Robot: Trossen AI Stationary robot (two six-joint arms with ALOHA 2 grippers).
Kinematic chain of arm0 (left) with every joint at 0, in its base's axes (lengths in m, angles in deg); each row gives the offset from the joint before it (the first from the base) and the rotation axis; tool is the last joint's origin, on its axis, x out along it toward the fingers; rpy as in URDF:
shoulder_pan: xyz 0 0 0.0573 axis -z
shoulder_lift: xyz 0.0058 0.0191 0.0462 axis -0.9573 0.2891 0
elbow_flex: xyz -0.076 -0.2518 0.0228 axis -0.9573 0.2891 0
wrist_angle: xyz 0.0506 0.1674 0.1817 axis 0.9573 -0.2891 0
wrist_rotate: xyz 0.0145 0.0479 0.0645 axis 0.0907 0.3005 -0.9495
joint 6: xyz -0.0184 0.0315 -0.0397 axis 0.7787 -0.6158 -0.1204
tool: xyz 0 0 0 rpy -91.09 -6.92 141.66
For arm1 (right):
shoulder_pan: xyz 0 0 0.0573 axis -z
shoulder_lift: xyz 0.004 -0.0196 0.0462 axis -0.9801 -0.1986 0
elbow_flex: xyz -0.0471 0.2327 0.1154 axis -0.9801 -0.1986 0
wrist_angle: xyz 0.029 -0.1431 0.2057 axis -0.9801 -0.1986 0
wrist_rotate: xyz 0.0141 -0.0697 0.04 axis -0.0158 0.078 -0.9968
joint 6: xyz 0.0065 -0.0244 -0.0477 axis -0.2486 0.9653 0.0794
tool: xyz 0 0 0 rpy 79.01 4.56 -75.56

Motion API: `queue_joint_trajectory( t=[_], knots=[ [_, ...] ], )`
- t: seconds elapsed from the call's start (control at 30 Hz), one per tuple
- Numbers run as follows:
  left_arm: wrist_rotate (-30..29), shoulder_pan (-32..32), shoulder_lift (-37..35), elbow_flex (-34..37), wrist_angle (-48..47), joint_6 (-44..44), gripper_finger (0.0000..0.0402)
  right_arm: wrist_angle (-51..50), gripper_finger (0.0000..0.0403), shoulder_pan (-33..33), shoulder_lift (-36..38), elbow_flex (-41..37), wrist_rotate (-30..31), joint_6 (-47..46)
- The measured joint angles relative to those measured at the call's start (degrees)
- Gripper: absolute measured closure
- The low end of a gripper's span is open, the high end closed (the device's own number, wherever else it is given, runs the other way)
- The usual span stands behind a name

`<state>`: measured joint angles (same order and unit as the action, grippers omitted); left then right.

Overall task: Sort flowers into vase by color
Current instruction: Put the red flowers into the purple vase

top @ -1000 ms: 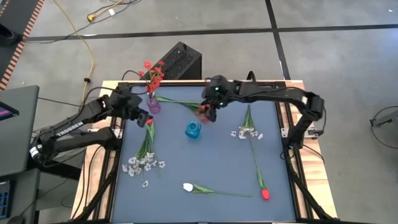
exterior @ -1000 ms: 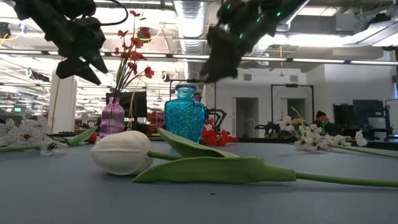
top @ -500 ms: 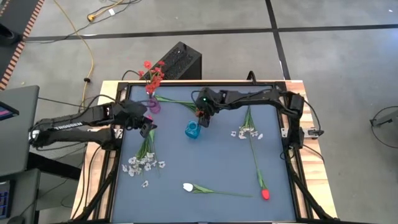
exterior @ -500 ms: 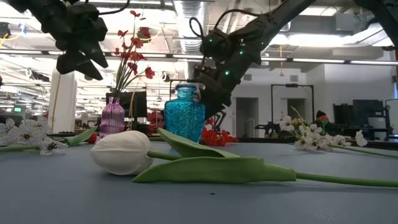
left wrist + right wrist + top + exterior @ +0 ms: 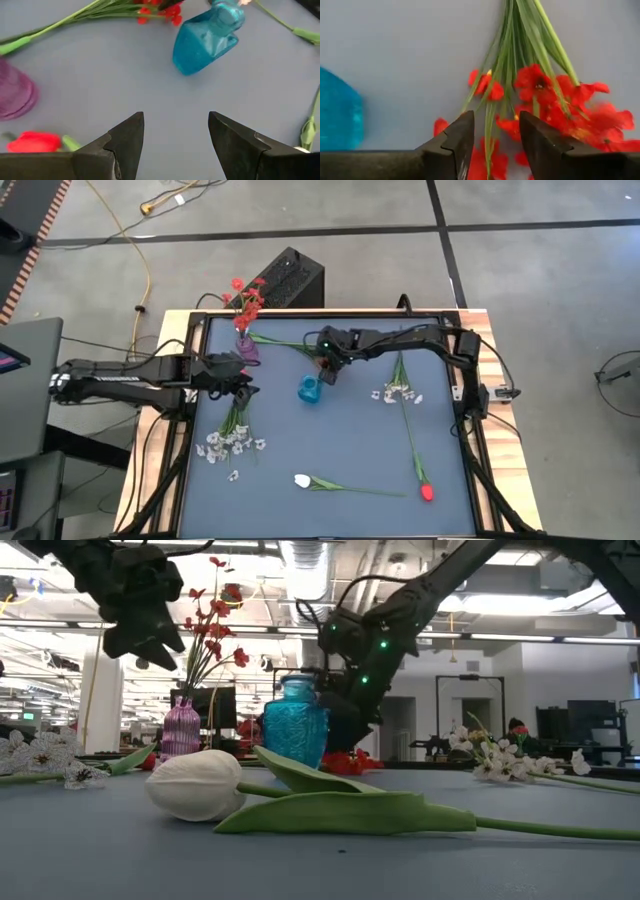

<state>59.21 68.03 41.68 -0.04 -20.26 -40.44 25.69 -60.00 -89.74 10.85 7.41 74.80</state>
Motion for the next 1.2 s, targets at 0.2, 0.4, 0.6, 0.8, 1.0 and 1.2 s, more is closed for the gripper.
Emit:
queue_joint_trajectory(
  t=[0.2, 0.4, 0.6, 0.8, 1.0, 1.2],
  knots=[
    [0.26, 1.44, 2.45, 0.02, 1.9, 0.11, 0.0191, -4.23, 0.0261, 0.73, -0.09, -0.04, 0.87, -0.12],
    [0.35, 2.28, 3.33, 0.02, 3.8, 0.24, 0.0191, -7.28, 0.0364, 1.84, -0.05, -0.04, 0.46, -0.08],
    [1.73, 3.6, 3.03, 0.02, 7.06, 0.14, 0.0191, -13.47, 0.0375, 1.86, 3.49, -0.04, 0.07, 1.59],
    [1.74, 5.53, 3.25, 0.02, 14.03, -3.48, 0.0191, -22.34, 0.0386, 1.51, 14.31, 0.58, -5.84, 3.98],
    [1.53, 6.76, 3.25, 0.02, 26.51, -10.77, 0.0191, -29.17, 0.0383, 1.51, 27.05, 3.39, -14.71, 0.45],
    [-0.72, 8.31, 3.26, 0.02, 40.77, -23.52, 0.0191, -28.0, 0.0383, 1.75, 36.88, 5.61, -21.37, -5.58]
  ],
)
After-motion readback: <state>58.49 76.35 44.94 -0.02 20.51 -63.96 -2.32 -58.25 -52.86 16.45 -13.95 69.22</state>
